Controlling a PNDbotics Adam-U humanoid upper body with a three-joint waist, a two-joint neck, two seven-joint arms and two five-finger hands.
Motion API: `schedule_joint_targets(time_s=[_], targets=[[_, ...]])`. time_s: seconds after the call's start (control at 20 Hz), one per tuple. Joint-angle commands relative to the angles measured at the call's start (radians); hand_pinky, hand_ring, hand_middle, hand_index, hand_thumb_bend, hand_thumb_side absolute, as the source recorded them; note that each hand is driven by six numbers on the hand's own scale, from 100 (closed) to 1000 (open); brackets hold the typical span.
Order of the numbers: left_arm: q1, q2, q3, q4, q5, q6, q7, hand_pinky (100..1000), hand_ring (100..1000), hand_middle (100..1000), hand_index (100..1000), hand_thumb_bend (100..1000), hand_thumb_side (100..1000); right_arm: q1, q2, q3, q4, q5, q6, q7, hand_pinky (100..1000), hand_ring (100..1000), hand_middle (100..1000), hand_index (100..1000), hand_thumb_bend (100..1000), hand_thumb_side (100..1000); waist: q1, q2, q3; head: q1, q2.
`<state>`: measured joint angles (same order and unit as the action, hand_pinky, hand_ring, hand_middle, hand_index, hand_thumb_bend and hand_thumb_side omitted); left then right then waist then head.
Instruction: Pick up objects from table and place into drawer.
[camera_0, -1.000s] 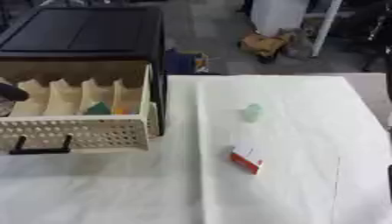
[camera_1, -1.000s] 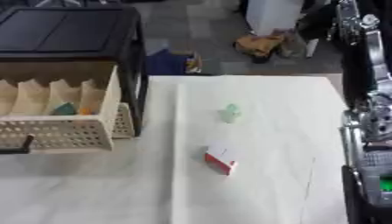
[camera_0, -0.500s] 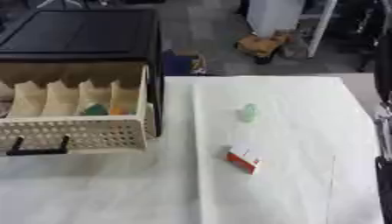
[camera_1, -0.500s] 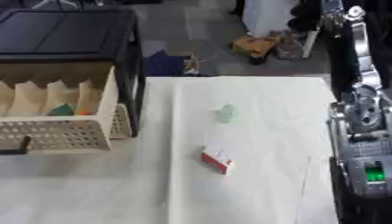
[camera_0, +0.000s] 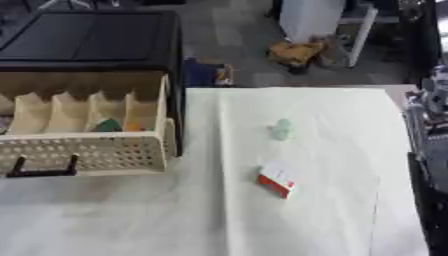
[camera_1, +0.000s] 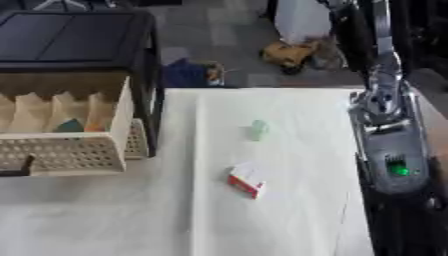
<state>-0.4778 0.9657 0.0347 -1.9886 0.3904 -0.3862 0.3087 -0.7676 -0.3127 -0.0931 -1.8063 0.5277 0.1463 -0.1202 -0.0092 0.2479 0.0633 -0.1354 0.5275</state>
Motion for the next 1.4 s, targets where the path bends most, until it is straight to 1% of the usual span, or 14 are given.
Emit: schedule_joint_targets(time_s=[0.05,0.1,0.2,0.25,0.3,0.35,0.4,0.5,0.6,0.75,0.9,1.05,1.2,1.4], targets=[[0.005,-0.005,0.012,-0.011,0.023,-0.012,0.01,165,226,355,889,100,967,-0.05,-0.044,0.022,0.062,0.099,0.007,-0.003,677,652,609,847,378,1000,0.002,-0.023,0.003,-0.006,0.008],[0.01,-0.016,0.015,-0.011,0.027,-0.017,0.012,228,297,402,879,100,935,-0.064,-0.052,0.03,0.089,0.132,0.011,0.004,685,665,622,847,366,1000,0.001,-0.024,0.004,-0.008,0.009],[0.021,-0.04,0.02,-0.011,0.03,-0.032,0.012,307,381,454,878,100,884,-0.093,-0.072,0.047,0.146,0.195,0.016,0.031,699,685,646,851,385,1000,0.0,-0.026,0.005,-0.01,0.011],[0.027,-0.051,0.02,-0.011,0.031,-0.04,0.007,314,388,458,878,100,882,-0.106,-0.08,0.055,0.172,0.223,0.015,0.047,700,687,648,852,387,1000,0.0,-0.028,0.005,-0.009,0.012],[0.033,-0.064,0.021,-0.011,0.032,-0.049,0.001,383,455,493,871,100,868,-0.118,-0.089,0.064,0.199,0.248,0.012,0.068,708,701,668,860,415,1000,-0.001,-0.029,0.005,-0.01,0.014],[0.039,-0.077,0.022,-0.011,0.032,-0.058,-0.004,392,462,498,871,100,866,-0.131,-0.097,0.072,0.226,0.271,0.008,0.09,708,703,671,862,419,1000,-0.001,-0.029,0.005,-0.01,0.014],[0.046,-0.088,0.023,-0.011,0.031,-0.067,-0.008,459,517,537,874,100,858,-0.141,-0.105,0.078,0.249,0.291,0.003,0.11,718,716,690,869,442,1000,-0.001,-0.03,0.005,-0.011,0.015],[0.062,-0.111,0.022,-0.011,0.02,-0.077,-0.021,522,562,583,879,100,867,-0.163,-0.12,0.091,0.296,0.327,-0.01,0.145,722,726,701,870,469,1000,-0.002,-0.032,0.004,-0.012,0.016],[0.073,-0.135,0.018,-0.011,0.008,-0.078,-0.037,538,574,596,878,100,874,-0.184,-0.131,0.102,0.338,0.357,-0.024,0.168,729,739,709,870,503,1000,-0.003,-0.035,0.003,-0.014,0.018],[0.087,-0.178,0.007,-0.011,-0.004,-0.063,-0.064,538,575,602,875,100,889,-0.219,-0.145,0.127,0.414,0.4,-0.046,0.211,739,752,719,878,546,1000,-0.006,-0.04,0.002,-0.017,0.021],[0.104,-0.22,-0.006,-0.011,-0.014,-0.027,-0.104,536,568,602,867,100,922,-0.257,-0.158,0.154,0.495,0.441,-0.075,0.257,752,769,735,892,603,1000,-0.01,-0.044,0.0,-0.019,0.021],[0.118,-0.259,-0.01,-0.011,-0.02,0.013,-0.141,533,564,601,860,100,946,-0.288,-0.171,0.177,0.569,0.462,-0.102,0.298,759,781,745,909,634,1000,-0.015,-0.047,-0.003,-0.019,0.02],[0.134,-0.291,-0.011,-0.011,-0.026,0.052,-0.166,528,557,600,853,100,976,-0.308,-0.184,0.196,0.628,0.465,-0.124,0.336,759,782,748,921,661,1000,-0.019,-0.049,-0.006,-0.02,0.018],[0.15,-0.325,-0.012,-0.011,-0.034,0.098,-0.192,524,550,598,847,100,1000,-0.322,-0.207,0.215,0.683,0.421,-0.142,0.381,769,787,752,926,683,1000,-0.025,-0.052,-0.011,-0.018,0.018]])
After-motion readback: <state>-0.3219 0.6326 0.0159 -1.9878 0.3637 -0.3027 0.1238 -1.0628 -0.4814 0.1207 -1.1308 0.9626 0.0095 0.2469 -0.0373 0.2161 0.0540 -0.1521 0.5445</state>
